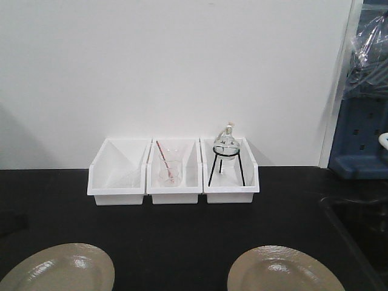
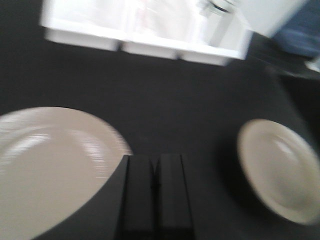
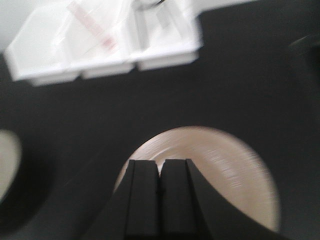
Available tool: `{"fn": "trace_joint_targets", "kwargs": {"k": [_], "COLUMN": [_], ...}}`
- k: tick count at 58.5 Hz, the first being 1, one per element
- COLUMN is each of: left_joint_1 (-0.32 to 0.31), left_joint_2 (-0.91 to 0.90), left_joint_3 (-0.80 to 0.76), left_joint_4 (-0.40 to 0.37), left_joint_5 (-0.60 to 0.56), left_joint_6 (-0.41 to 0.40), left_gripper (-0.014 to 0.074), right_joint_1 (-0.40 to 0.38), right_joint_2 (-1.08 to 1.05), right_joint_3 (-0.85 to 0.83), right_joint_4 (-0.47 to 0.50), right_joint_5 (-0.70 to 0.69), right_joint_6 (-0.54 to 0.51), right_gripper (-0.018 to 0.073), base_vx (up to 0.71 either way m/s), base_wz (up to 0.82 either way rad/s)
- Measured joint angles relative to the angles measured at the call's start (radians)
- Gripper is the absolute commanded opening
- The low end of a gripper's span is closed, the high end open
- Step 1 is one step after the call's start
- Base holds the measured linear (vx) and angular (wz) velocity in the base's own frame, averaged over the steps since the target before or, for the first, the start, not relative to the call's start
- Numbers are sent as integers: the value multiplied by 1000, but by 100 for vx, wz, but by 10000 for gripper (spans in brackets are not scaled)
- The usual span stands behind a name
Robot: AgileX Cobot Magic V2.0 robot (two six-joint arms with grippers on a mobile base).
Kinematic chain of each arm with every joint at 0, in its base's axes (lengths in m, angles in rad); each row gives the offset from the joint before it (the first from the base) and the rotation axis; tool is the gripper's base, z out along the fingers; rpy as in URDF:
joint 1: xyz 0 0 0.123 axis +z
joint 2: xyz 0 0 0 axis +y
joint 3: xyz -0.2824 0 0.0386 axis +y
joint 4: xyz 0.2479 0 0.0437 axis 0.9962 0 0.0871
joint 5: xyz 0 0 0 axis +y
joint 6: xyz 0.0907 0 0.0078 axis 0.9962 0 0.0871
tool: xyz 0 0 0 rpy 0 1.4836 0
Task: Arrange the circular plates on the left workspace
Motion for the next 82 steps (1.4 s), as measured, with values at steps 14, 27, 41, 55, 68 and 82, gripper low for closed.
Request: {"fn": "trace_joint_targets", "kwargs": {"k": [14,27,41,55,68,82], "left_joint_1": [-1,-1,-1,-1,32,297], "left_joint_2": [130,158,158,158,163,290], "left_joint_3": [0,0,0,0,-1,-4], "left_joint_4": [-429,-475,-475,-475,-467,-348], "left_joint_5": [205,254,272,274,250,313], "left_joint_6": [258,270,271,310,274,181], "left_gripper": [2,2,52,338,512,512], "right_joint_1": [0,0,0,0,0,0], "right_joint_2": [147,166,166,166,166,166], "right_joint_3": [-7,-9,-9,-9,-9,-9], "right_joint_4": [567,734,749,750,750,712], "right_joint_5": [291,324,326,331,331,332], "right_joint_6": [-480,-559,-566,-580,-583,-569], "right_gripper": [0,0,59,378,579,559], "base_vx": [0,0,0,0,0,0], "base_wz": [0,0,0,0,0,0]}}
